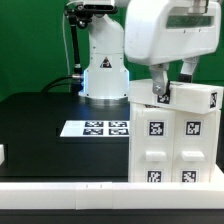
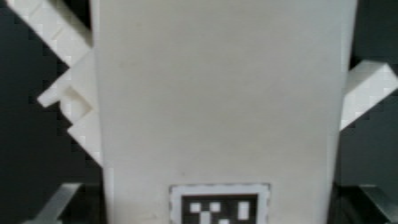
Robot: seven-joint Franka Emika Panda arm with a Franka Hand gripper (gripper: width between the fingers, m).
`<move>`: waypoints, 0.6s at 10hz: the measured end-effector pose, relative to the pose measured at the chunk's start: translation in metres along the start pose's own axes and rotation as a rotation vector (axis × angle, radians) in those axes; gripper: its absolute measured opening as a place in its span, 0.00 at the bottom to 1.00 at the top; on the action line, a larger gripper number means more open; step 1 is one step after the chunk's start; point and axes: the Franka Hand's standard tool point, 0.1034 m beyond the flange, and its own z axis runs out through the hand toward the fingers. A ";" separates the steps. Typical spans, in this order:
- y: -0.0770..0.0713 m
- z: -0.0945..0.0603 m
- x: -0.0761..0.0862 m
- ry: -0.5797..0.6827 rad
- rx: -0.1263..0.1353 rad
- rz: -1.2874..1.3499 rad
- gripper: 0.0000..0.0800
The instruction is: Assemble cabinet
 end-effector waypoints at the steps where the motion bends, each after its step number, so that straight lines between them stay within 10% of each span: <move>1: -0.001 0.000 -0.002 0.015 0.018 0.157 0.69; 6: -0.002 0.000 -0.001 0.011 0.030 0.523 0.69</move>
Offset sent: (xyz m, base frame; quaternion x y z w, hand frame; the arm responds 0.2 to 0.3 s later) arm 0.0081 0.0007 0.0104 -0.0016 -0.0138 0.1442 0.9895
